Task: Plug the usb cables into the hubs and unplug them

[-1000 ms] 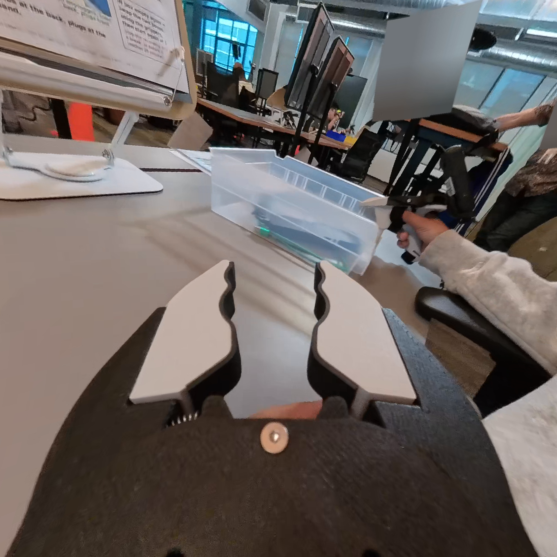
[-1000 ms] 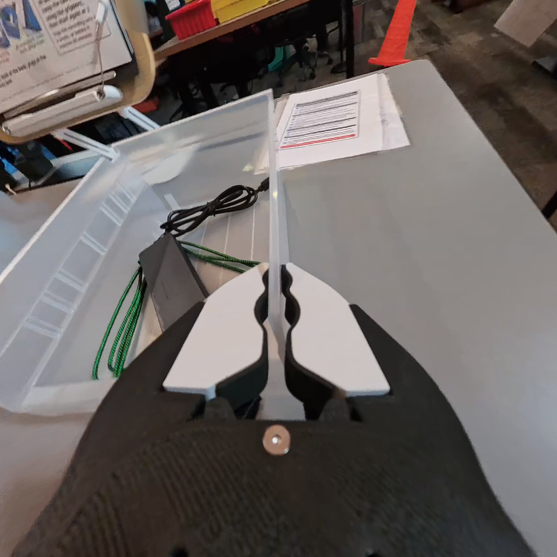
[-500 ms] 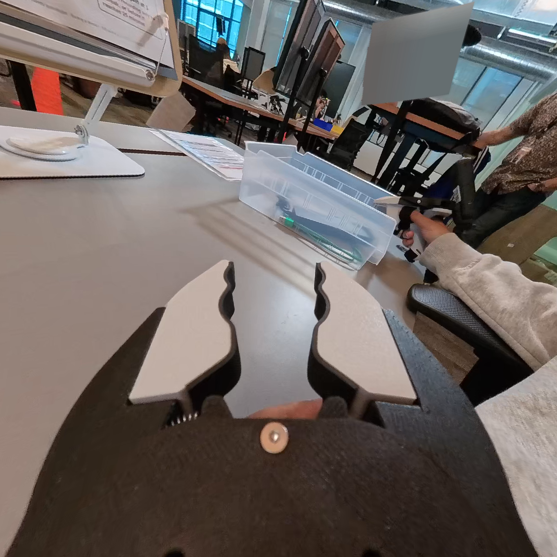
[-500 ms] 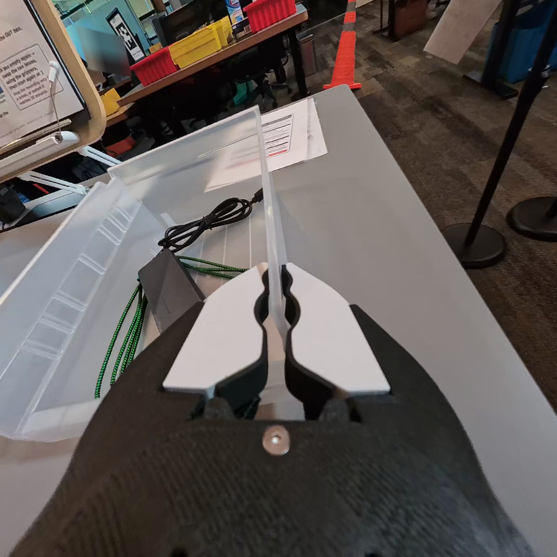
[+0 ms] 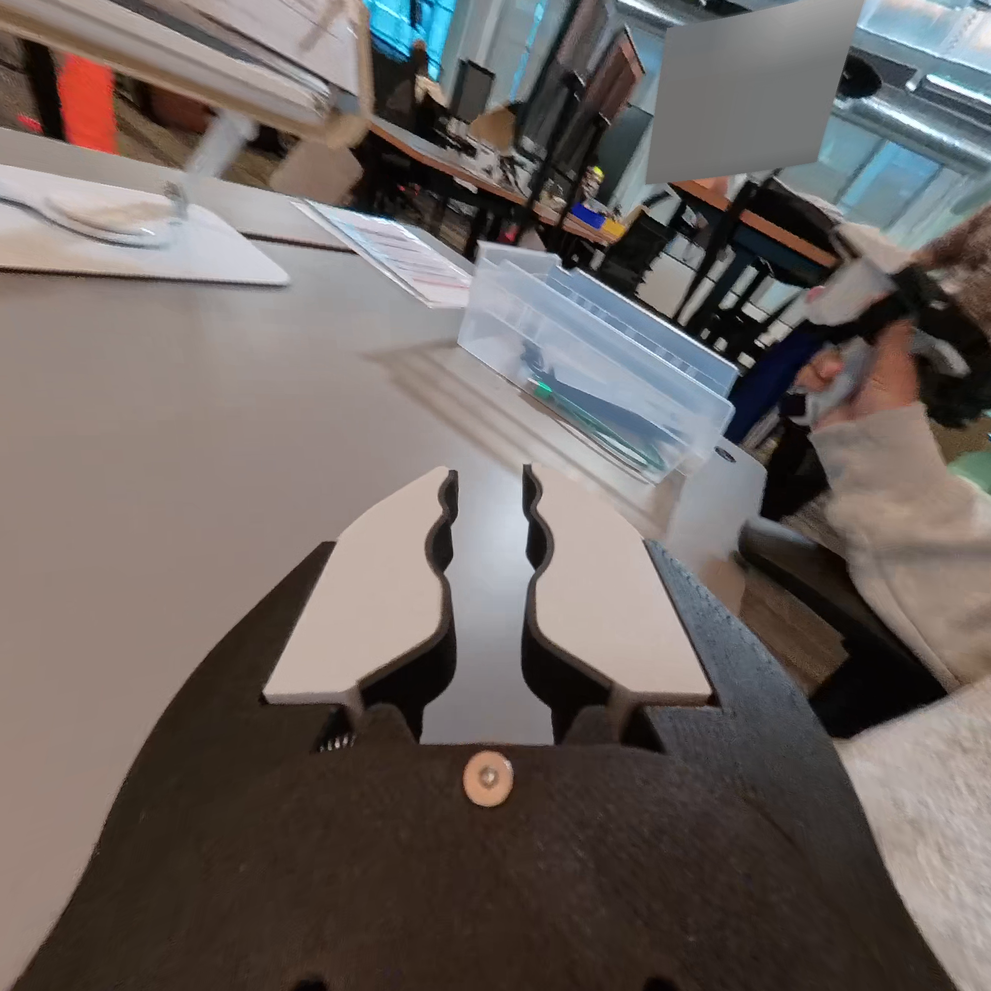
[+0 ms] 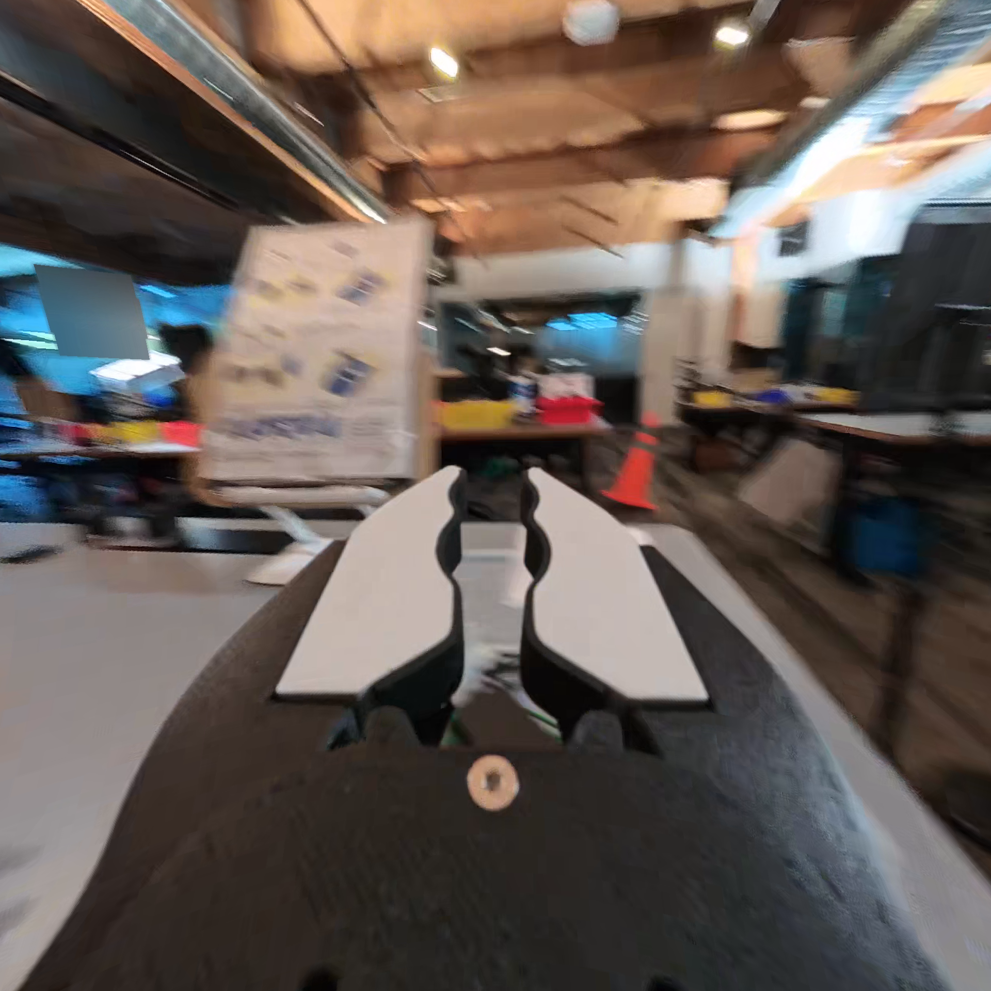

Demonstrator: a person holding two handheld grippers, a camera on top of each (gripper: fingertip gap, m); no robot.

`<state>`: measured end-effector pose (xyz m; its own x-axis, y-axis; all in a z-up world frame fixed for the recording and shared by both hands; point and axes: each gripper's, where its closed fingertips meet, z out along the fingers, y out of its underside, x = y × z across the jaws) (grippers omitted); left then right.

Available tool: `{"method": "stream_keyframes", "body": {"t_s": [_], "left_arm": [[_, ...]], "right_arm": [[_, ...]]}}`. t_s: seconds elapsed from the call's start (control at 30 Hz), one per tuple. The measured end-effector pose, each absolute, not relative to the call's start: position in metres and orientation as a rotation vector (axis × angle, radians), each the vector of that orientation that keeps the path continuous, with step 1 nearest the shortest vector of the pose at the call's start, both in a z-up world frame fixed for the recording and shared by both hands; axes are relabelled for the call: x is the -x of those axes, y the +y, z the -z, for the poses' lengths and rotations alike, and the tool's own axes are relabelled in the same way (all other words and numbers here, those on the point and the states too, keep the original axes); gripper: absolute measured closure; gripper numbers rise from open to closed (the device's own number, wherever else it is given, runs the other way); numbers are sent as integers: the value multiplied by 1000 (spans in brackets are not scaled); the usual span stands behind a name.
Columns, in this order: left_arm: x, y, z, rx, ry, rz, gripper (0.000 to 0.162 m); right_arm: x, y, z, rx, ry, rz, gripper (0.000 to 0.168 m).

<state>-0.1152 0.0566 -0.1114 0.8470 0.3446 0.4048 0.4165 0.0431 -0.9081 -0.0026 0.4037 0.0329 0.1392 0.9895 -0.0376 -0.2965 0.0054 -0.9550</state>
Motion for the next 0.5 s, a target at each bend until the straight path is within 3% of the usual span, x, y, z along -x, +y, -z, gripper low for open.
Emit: {"method": "stream_keyframes", "body": {"t_s": [0.07, 0.13, 0.3, 0.33, 0.5], "left_arm": [[135, 36, 101, 1523, -663, -52, 142], [155, 6, 88, 1509, -708, -207, 160], [202, -104, 54, 1428, -879, -541, 161], [207, -128, 49, 1408, -917, -585, 159], [213, -216, 47, 1478, -1073, -695, 109]], "right_arm": [[20, 334, -40, 954, -966, -1476, 151], [42, 273, -18, 948, -1119, -1648, 148], [74, 175, 61, 1011, -1593, -1744, 148], [75, 166, 65, 996, -1642, -1757, 148], [86, 158, 70, 978, -1683, -1760, 149]]}}
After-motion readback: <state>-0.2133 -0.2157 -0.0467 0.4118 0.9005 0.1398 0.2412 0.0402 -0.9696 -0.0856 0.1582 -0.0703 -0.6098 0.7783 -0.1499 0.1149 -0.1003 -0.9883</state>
